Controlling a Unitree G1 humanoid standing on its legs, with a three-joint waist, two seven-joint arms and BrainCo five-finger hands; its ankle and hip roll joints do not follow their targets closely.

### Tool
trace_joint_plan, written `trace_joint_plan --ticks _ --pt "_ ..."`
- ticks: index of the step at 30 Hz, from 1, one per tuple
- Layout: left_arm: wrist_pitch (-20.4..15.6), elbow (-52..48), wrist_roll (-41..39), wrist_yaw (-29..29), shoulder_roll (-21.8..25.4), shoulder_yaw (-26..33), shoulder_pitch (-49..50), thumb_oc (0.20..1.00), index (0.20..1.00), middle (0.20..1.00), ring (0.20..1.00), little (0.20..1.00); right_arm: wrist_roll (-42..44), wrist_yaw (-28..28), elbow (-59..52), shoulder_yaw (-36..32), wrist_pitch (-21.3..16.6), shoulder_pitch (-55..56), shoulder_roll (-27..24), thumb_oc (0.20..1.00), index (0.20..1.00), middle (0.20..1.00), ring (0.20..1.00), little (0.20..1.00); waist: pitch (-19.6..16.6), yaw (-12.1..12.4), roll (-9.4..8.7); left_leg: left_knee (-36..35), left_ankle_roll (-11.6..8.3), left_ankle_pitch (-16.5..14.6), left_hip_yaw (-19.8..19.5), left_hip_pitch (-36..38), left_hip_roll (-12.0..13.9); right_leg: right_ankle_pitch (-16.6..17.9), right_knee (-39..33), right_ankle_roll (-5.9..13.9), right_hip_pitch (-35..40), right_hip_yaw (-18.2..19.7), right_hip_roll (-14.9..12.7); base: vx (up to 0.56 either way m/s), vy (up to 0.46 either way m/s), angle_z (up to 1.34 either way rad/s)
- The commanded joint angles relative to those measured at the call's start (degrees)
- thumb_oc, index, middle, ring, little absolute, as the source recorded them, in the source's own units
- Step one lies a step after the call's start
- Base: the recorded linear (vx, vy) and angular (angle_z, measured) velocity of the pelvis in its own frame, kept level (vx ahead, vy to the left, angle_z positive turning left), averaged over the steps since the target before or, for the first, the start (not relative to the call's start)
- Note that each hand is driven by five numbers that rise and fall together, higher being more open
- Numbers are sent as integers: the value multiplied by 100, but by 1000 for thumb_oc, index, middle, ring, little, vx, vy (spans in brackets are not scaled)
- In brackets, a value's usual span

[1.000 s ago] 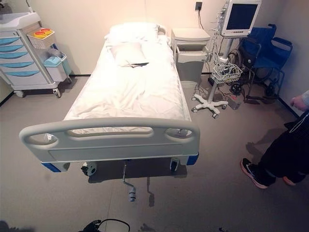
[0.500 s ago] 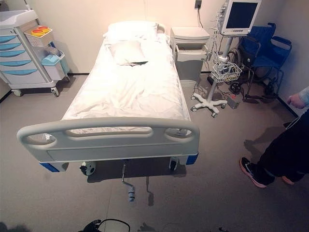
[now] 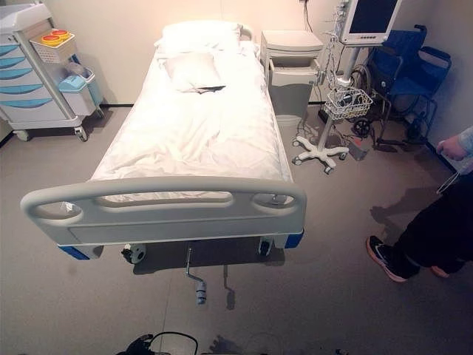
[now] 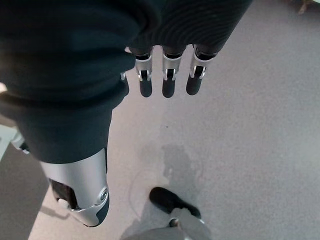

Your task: Raise the hospital bed

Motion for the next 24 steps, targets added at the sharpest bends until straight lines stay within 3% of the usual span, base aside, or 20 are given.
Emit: trace_joint_plan --ticks 1,3,7,9,14,24 --pt "-11 153 -389 193 -21 168 -666 1000 1000 1000 1000 1000 -113 -144 22 244 -43 -502 -34 1000 1000 1000 1000 1000 283 -134 -213 -111 128 249 91 -377 -337 475 259 463 -516 -107 -95 -149 1 1" --pt "-14 82 -629 317 43 128 -1006 1000 1000 1000 1000 1000 -54 -196 -98 378 -60 -781 -100 1000 1000 1000 1000 1000 598 -170 -211 -111 142 404 82 -742 -318 510 531 436 -1026 -79 -86 -246 3 0" --pt "-1 73 -768 374 84 123 -1223 1000 1000 1000 1000 1000 -24 -231 -144 440 -54 -926 -120 1000 1000 1000 1000 1000 761 -183 -226 -86 162 476 98 -953 -306 522 677 419 -1297 -73 -82 -125 1 -2" --pt "3 53 -1011 479 158 78 -1640 1000 1000 1000 1000 1000 72 -323 -306 560 -65 -1228 -172 1000 1000 1000 1000 1000 1097 -235 -280 145 172 543 110 -1517 -302 577 901 406 -1847 -40 -81 -198 4 -7" --pt "40 -1 -1199 735 246 12 -2230 1000 1000 1000 1000 1000 172 -465 -563 758 -103 -1636 -210 1000 1000 1000 1000 1000 1438 -321 -383 676 174 539 140 -2382 -301 647 1212 397 -2601 14 -45 -129 -3 -6" --pt "141 -60 -1686 847 590 -8 -3066 1000 1000 1000 1000 1000 364 -649 -1112 936 -174 -2117 -415 1000 1000 1000 1000 1000 1711 -458 -460 1399 156 453 93 -3680 -264 710 1639 381 -3794 23 -48 -65 -13 -2"
